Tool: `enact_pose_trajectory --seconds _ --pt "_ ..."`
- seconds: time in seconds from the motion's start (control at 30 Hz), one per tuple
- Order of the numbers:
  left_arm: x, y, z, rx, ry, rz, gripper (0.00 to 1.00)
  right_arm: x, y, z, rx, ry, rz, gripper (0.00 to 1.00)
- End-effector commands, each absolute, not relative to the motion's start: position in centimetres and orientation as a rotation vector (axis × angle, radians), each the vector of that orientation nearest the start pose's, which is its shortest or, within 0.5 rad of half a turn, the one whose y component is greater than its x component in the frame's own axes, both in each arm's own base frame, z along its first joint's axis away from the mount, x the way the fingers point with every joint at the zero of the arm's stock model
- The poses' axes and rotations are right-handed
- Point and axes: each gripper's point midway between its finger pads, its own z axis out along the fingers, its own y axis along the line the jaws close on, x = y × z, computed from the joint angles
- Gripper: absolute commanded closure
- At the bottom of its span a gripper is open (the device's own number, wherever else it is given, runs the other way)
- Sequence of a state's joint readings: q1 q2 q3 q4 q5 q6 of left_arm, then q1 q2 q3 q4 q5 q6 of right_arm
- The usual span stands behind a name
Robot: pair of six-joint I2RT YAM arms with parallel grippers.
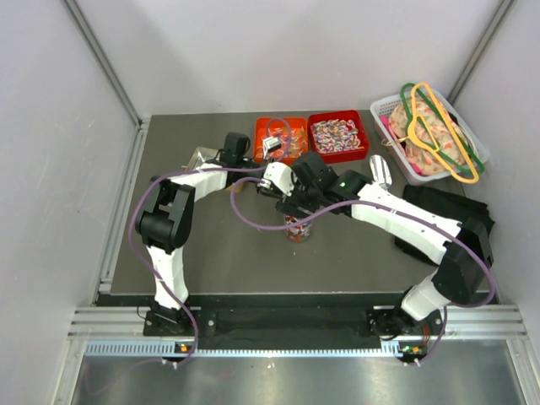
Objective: Pack the candies
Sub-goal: Pick up the bottle lid at the center of the board, then close the bottle lid on the packing bottle.
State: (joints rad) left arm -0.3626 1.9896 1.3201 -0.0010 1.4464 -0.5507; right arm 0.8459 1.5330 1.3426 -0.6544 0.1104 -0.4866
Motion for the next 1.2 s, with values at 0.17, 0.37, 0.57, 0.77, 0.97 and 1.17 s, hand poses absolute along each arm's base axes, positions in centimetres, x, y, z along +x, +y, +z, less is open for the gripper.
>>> enact_pose_trajectory --seconds 0.17,0.37,0.57,0.77,0.97,1.17 --pt "30.2 -30.3 18.5 0.739 2.109 -2.116 0.67 30.1 28.1 20.3 -1.393 1.884 0.054 0.39" --pt "30.1 -30.3 18.5 0.746 2.103 -2.115 0.21 30.0 28.0 20.5 -1.392 1.883 0.053 0.4" --pt "30.5 -30.1 18.8 0.75 2.085 -2.088 0.01 29.5 27.8 20.2 -1.397 1.886 0.072 0.4" --pt "33.0 -27.9 19.2 0.665 2.089 -2.003 0.01 27.6 28.1 18.8 -1.44 1.908 0.176 0.4" --pt "35.8 -25.4 20.3 0.667 2.048 -1.866 0.01 26.1 28.4 18.3 -1.466 1.924 0.326 0.4" --pt "37.0 -23.3 20.3 0.672 2.079 -1.762 0.01 26.0 28.2 16.5 -1.471 1.954 0.368 0.39"
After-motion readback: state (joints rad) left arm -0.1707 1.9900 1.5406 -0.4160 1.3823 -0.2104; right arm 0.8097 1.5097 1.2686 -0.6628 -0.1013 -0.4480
